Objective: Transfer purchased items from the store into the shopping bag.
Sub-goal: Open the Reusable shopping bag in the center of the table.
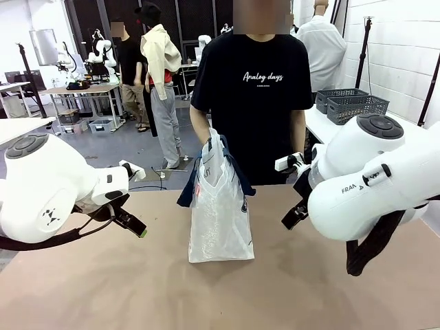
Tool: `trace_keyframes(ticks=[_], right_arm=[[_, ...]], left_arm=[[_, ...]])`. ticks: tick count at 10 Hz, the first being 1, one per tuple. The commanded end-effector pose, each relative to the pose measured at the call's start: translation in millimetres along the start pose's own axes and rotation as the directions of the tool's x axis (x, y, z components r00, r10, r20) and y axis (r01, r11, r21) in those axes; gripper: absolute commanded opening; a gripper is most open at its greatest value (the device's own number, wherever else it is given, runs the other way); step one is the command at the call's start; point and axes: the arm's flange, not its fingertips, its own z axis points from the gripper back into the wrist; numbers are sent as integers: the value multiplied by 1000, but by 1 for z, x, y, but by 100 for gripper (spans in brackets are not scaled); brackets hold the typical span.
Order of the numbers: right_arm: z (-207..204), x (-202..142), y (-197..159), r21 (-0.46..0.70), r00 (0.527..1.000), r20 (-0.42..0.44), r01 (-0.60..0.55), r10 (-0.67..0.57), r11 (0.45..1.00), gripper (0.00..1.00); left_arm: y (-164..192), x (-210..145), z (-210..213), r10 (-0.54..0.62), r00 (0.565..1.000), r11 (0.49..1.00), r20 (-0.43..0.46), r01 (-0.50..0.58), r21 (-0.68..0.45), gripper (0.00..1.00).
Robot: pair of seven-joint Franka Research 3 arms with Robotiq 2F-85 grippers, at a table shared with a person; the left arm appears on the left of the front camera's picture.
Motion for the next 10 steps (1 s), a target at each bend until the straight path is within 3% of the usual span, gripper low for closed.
trace_keyframes(ticks=[1,3,5,10], right_arm=[[11,19,-12,95,999,-32,11,-8,995,100],[26,45,-22,123,997,-66,41,-33,992,100],[46,96,-36,72,993,-83,84,-77,994,100],[71,224,-65,47,997,-49,70,-68,996,100]], left_arm=[[14,13,23,28,997,993,-70,-36,-108,100],[23,33,40,77,994,978,-78,-91,-188,100],[29,75,62,226,972,965,-68,-232,-119,100],[37,165,104,191,980,973,55,-182,-138,100]])
